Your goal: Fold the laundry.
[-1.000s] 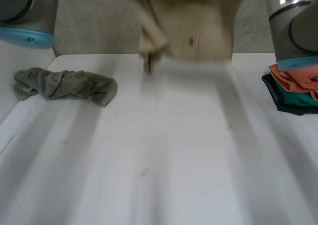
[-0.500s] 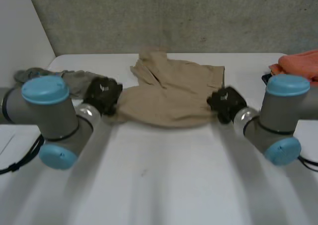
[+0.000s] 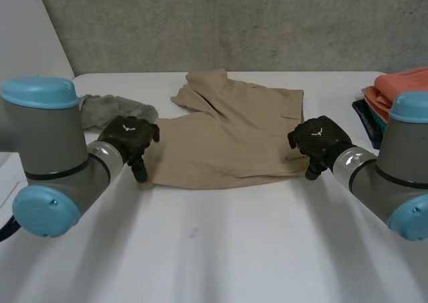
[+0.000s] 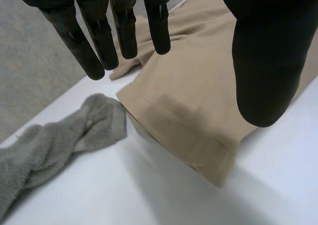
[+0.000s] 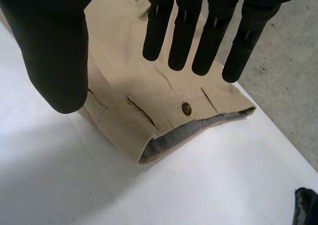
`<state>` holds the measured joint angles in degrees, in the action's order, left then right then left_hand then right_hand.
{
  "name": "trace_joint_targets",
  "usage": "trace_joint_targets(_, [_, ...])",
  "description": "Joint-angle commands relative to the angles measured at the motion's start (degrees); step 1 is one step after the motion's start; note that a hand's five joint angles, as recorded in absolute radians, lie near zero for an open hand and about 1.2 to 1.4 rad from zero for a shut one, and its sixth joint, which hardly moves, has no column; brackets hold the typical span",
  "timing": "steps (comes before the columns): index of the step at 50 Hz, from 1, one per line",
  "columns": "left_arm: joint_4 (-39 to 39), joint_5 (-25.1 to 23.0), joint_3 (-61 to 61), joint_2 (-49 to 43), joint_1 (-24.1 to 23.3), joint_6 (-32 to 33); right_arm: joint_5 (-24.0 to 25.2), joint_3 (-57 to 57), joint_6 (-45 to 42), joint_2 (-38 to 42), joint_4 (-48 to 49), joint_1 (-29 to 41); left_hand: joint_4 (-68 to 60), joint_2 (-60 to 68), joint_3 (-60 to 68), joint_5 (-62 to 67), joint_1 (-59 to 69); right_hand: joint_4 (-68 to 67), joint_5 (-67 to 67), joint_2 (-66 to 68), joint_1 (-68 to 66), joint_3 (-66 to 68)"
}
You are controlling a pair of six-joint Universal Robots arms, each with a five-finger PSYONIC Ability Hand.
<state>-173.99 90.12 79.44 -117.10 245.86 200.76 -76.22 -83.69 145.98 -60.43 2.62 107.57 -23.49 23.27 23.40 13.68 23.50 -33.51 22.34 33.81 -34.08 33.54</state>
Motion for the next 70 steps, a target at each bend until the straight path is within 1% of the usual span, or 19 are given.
trace_joint_targets(1, [0.5, 0.0, -1.4, -4.6, -0.3, -1.3, 3.0, -2.4, -6.2, -1.2, 0.0, -0.3, -6.2, 6.4, 6.3, 6.0, 6.2, -4.2, 5.4, 3.9, -3.7, 4.2])
trace_joint_targets(7, [1.0, 0.1, -4.1, -8.8, -0.4, -1.3, 3.8, -1.7, -6.5, 2.6, 1.1, -0.6, -7.9, 8.1, 8.0, 7.7, 7.9, -2.7, 3.9, 2.4, -2.2, 2.7])
trace_joint_targets(16, [-0.5, 0.4, -8.8, -13.9, -0.1, 1.2, 3.0, 1.6, -3.6, 8.7, 7.8, -0.1, -15.6, 15.9, 15.7, 15.5, 15.6, -4.4, 5.6, 4.1, -3.8, 4.4])
trace_joint_targets(22, [-1.1, 1.7, -10.7, -16.2, 0.1, 4.3, 1.3, 4.3, -3.9, 12.4, 10.6, 0.1, -34.6, 34.8, 34.7, 34.4, 34.6, -24.9, 26.1, 24.6, -24.3, 24.9])
trace_joint_targets(25, [-1.8, 2.1, -11.1, -16.7, 0.4, 5.3, 0.5, 5.2, -4.4, 13.5, 11.3, 0.2, -56.4, 56.6, 56.5, 56.2, 56.4, -46.4, 47.6, 46.1, -45.9, 46.4])
trace_joint_targets(30, [-1.2, 1.9, -9.9, -14.3, 0.1, 5.1, -0.7, 3.9, -4.4, 12.3, 12.2, 0.3, -56.5, 56.7, 56.6, 56.3, 56.5, -46.5, 47.7, 46.2, -45.9, 46.5])
trace_joint_targets(35, [1.0, 0.1, -5.3, -7.2, -0.9, 5.3, -0.9, 2.0, -5.7, 8.8, 11.3, 0.6, -56.5, 56.7, 56.6, 56.3, 56.5, -46.5, 47.7, 46.2, -45.9, 46.5])
trace_joint_targets(37, [1.8, -0.1, -3.7, -4.9, -1.0, 5.4, -0.8, 1.9, -7.8, 6.6, 6.5, 1.0, -56.5, 56.7, 56.6, 56.3, 56.5, -46.5, 47.7, 46.2, -45.9, 46.5])
trace_joint_targets(42, [10.1, -0.6, 2.9, 3.4, -1.3, 7.2, 0.1, 1.7, -12.6, 1.2, -8.3, 0.7, -56.5, 56.7, 56.6, 56.3, 56.5, -46.5, 47.7, 46.2, -45.9, 46.5])
trace_joint_targets(47, [19.8, -3.5, 10.1, 9.7, -2.8, 9.2, 2.5, -0.5, -19.1, -2.5, -27.0, -1.2, -56.5, 56.7, 56.6, 56.3, 56.5, -46.5, 47.7, 46.2, -45.9, 46.5])
trace_joint_targets(51, [23.2, -5.7, 14.6, 12.1, -4.1, 9.6, 4.9, -3.1, -24.5, -4.4, -35.9, -3.4, -56.5, 56.7, 56.6, 56.3, 56.5, -46.5, 47.7, 46.2, -45.9, 46.5])
trace_joint_targets(55, [23.9, -5.6, 16.7, 12.8, -5.7, 10.5, 5.5, -5.6, -28.7, -5.9, -40.8, -6.0, -56.5, 56.7, 56.6, 56.3, 56.5, -46.5, 47.7, 46.2, -45.9, 46.5])
trace_joint_targets(59, [23.3, -4.3, 15.0, 12.2, -6.4, 11.6, 6.2, -6.6, -29.4, -5.9, -39.9, -7.7, -56.5, 56.7, 56.6, 56.3, 56.5, -46.5, 47.7, 46.2, -45.9, 46.5])
trace_joint_targets(60, [23.1, -4.1, 14.0, 11.9, -6.6, 11.8, 6.5, -6.6, -29.1, -5.8, -39.2, -7.7, -52.4, 52.6, 52.5, 52.2, 52.4, -46.5, 47.7, 46.2, -45.9, 46.5])
trace_joint_targets(61, [22.7, -4.0, 12.9, 11.7, -6.6, 11.9, 6.8, -6.7, -28.7, -5.8, -38.4, -7.7, -37.5, 37.7, 37.6, 37.3, 37.5, -46.5, 47.7, 46.2, -45.9, 46.5])
trace_joint_targets(62, [21.9, -4.0, 10.1, 11.2, -6.5, 11.9, 7.2, -6.7, -27.5, -5.3, -36.8, -7.5, -3.9, 4.1, 4.0, 3.7, 3.9, -46.5, 47.7, 46.2, -45.9, 46.5])
trace_joint_targets(63, [21.2, -4.0, 8.6, 10.9, -6.5, 11.9, 7.4, -6.8, -26.9, -5.1, -35.9, -7.3, 8.3, -8.1, -8.2, -8.5, -8.3, -46.5, 47.7, 46.2, -45.9, 46.5])
trace_joint_targets(64, [20.5, -3.9, 7.0, 10.8, -6.4, 11.8, 7.5, -6.8, -26.2, -4.8, -35.1, -7.2, 13.5, -13.3, -13.4, -13.7, -13.5, -46.5, 47.7, 46.2, -45.9, 46.5])
trace_joint_targets(70, [8.3, -4.8, -7.7, 3.7, -3.3, 10.3, 8.3, -7.4, -20.4, -4.3, -28.8, -5.5, 10.9, -10.7, -10.8, -11.1, -11.0, -46.5, 47.7, 46.2, -45.9, 46.5])
